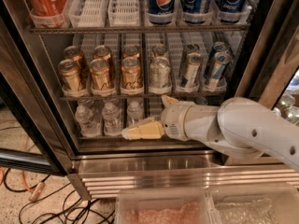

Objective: Pick orange can from middle shelf of fridge

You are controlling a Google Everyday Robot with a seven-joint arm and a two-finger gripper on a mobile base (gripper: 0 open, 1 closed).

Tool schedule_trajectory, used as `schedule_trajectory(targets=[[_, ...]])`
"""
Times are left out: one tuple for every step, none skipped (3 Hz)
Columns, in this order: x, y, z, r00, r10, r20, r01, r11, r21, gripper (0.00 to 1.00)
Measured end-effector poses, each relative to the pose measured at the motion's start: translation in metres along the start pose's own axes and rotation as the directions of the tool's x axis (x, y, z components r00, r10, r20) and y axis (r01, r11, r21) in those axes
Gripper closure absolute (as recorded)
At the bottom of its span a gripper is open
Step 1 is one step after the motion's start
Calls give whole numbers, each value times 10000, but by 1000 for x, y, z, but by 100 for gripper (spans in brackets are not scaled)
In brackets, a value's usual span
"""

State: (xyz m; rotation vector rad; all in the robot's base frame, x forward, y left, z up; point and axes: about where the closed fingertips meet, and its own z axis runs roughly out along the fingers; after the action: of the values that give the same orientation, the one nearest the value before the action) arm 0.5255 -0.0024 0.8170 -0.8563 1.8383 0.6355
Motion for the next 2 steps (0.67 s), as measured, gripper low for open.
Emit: schedule_trajectory(targets=[[-8, 0, 19, 9925, 257, 1193, -287, 9993, 238, 0], [-11, 1, 37, 9785, -26, 2060, -78, 9987, 496, 0]])
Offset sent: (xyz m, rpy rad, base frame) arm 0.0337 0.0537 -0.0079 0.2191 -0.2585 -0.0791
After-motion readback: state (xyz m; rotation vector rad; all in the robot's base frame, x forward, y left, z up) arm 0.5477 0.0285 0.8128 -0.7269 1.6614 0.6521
